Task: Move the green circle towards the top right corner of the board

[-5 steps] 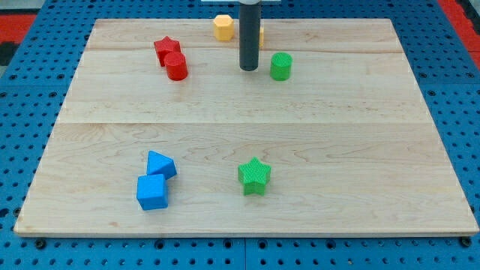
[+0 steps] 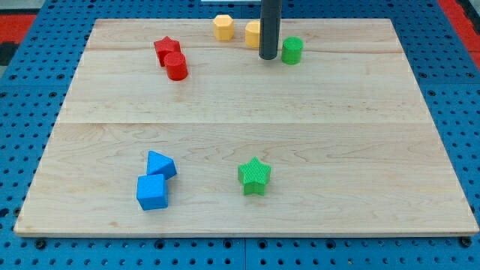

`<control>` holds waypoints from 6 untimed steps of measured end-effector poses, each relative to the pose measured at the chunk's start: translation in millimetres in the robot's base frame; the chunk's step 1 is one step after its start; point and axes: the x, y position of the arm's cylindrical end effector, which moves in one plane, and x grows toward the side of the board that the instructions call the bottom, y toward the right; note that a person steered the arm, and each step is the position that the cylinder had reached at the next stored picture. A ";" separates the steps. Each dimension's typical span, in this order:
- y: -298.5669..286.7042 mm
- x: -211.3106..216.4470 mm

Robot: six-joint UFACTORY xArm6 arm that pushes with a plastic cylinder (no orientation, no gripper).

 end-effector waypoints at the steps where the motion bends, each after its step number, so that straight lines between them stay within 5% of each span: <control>1: 29.2 3.4; 6: 116.2 -0.6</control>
